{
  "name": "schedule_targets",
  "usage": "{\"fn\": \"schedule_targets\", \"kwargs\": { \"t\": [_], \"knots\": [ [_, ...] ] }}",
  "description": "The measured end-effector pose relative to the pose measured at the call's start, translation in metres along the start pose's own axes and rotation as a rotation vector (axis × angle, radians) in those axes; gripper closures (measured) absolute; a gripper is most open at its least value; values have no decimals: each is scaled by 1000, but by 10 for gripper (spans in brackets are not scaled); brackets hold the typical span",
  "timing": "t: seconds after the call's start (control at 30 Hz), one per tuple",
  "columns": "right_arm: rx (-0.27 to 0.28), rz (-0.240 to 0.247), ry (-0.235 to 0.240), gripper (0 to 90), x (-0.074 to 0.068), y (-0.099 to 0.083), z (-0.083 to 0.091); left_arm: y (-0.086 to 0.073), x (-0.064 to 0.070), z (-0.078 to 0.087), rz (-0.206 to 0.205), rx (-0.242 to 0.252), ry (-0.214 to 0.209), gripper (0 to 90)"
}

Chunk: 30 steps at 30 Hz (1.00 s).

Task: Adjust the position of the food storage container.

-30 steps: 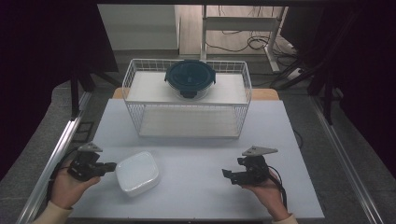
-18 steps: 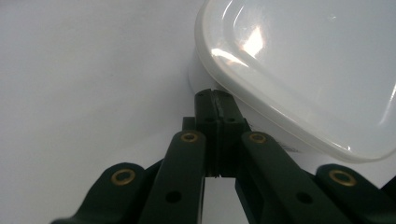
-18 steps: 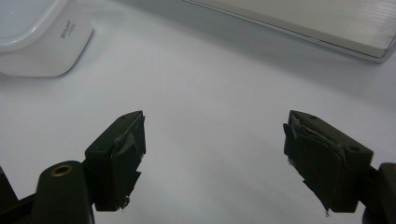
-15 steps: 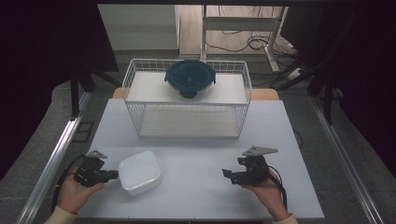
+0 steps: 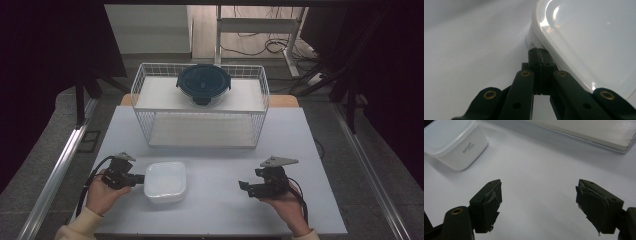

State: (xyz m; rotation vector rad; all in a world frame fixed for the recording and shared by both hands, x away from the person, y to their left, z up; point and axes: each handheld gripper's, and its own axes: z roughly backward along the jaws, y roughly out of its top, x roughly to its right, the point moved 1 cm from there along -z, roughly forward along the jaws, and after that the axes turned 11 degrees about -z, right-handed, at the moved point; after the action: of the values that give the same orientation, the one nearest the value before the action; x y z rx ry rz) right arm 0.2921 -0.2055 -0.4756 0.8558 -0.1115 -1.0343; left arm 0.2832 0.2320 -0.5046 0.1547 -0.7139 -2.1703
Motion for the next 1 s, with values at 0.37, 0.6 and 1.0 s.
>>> {"fn": "schedule_targets", "kwargs": {
  "t": [0.37, 0.6, 1.0],
  "knots": [
    [2, 3, 1, 205, -1, 0, 1, 23, 9, -15, -34, -6, -33, 899],
    [3, 0, -2, 206, 0, 1, 2, 43, 17, -27, -62, -9, -55, 899],
    [11, -5, -4, 206, 3, 1, 5, 75, 33, -51, -119, -18, -92, 899]
  ]
}}
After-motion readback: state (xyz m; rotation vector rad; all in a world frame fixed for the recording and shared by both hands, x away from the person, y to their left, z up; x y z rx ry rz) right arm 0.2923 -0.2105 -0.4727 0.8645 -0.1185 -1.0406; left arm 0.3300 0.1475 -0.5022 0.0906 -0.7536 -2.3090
